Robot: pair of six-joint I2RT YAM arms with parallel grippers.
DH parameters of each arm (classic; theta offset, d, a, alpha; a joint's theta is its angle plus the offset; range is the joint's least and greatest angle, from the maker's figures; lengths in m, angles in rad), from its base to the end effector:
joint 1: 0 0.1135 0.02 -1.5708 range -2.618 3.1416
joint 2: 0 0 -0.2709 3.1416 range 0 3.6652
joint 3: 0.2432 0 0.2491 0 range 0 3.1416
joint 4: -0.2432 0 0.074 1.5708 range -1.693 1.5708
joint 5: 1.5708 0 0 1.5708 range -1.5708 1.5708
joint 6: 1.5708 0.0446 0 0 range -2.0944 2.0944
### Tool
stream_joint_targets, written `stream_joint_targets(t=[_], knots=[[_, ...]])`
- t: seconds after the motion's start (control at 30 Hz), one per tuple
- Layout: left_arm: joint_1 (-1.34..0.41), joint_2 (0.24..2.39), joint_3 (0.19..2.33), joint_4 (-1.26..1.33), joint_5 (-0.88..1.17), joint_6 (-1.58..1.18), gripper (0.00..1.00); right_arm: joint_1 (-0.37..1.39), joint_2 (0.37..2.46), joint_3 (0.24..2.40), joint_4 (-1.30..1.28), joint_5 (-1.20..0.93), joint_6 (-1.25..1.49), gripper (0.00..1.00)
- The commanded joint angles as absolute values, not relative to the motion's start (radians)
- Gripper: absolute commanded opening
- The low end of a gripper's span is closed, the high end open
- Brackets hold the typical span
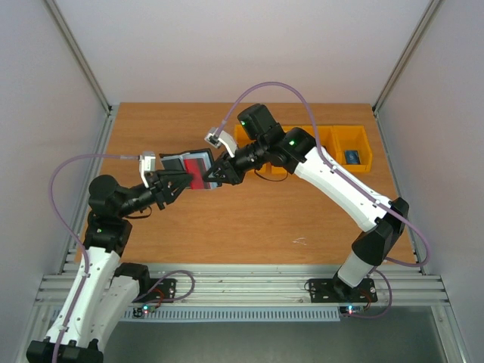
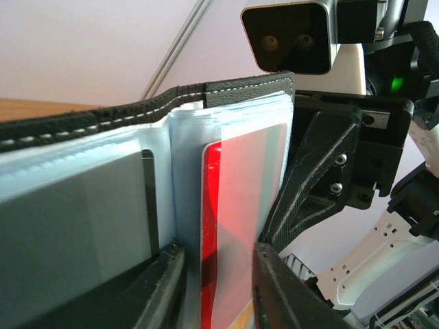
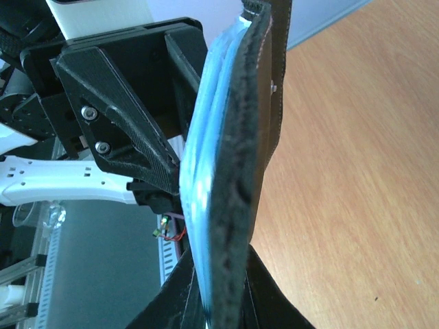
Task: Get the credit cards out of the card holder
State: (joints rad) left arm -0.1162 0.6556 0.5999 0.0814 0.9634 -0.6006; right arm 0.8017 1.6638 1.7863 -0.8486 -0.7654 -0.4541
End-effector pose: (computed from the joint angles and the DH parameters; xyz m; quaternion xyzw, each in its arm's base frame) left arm 0.1442 -0.0537 0.3276 0.1737 0.6801 -0.5254 0.4809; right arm 0.2262 0.2781 0.4018 -0.6209 0.5948 0.4012 0.3156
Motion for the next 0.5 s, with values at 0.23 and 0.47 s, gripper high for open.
stream_joint_targets(t=[0.23, 0.47], knots=[[-0.166, 0.686, 0.618, 0.315, 1.037, -0.753, 0.09, 0.841, 1.692, 1.779, -0.654, -0.88, -0.434, 0.01], [-0.161, 0.661, 0.636, 0.211, 1.066, -0.708, 0.0, 0.829, 1.672, 1.749, -0.661, -0.896, -0.441, 0.2]])
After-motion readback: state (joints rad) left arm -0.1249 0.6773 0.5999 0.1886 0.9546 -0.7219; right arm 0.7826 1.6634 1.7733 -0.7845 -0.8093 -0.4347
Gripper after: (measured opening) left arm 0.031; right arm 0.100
